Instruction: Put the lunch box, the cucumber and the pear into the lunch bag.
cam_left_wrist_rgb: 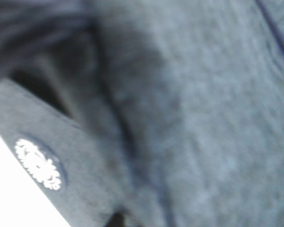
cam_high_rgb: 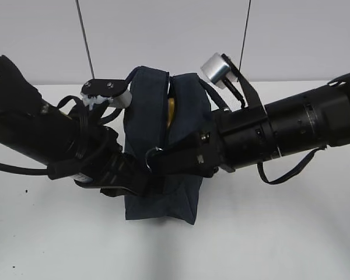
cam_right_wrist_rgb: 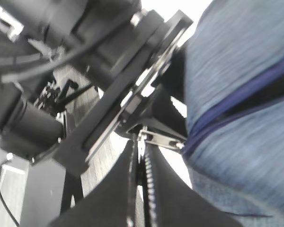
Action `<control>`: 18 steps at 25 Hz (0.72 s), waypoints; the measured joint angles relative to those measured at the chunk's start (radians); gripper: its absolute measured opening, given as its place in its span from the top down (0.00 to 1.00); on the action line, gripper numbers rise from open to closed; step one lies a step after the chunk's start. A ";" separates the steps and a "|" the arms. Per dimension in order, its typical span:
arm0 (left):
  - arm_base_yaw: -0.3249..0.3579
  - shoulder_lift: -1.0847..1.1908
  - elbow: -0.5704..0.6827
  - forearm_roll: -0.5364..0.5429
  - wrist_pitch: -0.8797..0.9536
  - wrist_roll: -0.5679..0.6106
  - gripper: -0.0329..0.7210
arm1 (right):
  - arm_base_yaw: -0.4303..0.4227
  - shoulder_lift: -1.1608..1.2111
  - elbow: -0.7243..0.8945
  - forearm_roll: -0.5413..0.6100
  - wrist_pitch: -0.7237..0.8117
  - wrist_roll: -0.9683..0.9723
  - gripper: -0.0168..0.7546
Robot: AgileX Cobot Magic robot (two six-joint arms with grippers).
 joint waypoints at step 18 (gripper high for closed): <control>-0.001 0.001 0.000 0.034 0.002 0.001 0.98 | -0.041 0.000 -0.082 -0.031 0.023 0.094 0.97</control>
